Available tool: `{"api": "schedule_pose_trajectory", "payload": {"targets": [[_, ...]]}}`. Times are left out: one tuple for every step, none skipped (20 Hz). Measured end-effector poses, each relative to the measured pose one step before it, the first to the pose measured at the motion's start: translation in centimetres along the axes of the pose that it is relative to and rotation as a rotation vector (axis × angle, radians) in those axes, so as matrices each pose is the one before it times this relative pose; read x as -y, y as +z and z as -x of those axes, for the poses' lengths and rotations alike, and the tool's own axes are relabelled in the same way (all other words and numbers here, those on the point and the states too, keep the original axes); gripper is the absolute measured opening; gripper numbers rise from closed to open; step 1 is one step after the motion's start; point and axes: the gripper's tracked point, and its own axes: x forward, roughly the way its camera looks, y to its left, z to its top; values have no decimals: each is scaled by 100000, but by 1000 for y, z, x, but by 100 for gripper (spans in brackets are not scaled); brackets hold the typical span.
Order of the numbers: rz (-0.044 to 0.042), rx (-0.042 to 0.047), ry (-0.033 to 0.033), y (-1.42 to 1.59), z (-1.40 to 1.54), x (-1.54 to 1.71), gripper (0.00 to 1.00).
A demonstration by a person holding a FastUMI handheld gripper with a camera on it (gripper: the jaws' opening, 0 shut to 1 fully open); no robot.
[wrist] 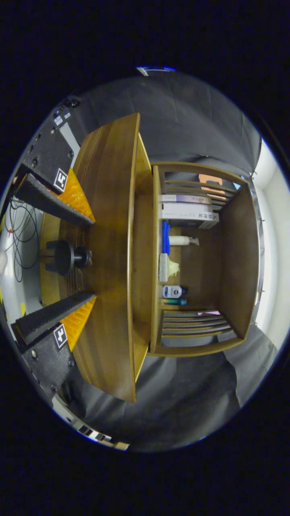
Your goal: Pull open the drawer, take out the items inside it, and place them on the countertop above the cabinet.
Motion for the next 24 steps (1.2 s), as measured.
{"api": "schedule_pose_trajectory", "payload": {"targets": [[-254,333,60,42,-125,-43,100],[-416,296,112,-21,99,22,100],[1,-114,-32,-8,-79,-36,100],[-284,-5,-43,48,7,14,100],[-51,-138,-15,5,27,-26,100],[-90,-39,2,63,-41,51,100],[-268,111,-26,81,-2,-64,100],[-227,239,37,31,29,-22,100],[127,-616,72,19,-180,-68,100],[36,-446,-125,135,-359,49,100],[-121,-944,35,140,-608,76,100],[78,-349,186,301,-831,-36,100],[401,659,-108,346,-657,98,100],[-156,626,-88,322,-563,-104,100],[-560,1357,-106,524,-739,-105,100],[-429,-2117,-196,-458,-317,-77,100],[-75,1415,-650,740,-461,7,100],[-707,-826,-129,-151,-474,-159,100],[-284,-162,55,239,-717,-194,100],[102,-153,-79,14,-485,45,100],[374,-314,-108,213,-769,81,100],[215,331,61,271,-932,-39,100],[212,125,24,193,-640,-19,100],[-143,-149,28,6,-605,6,100]]}}
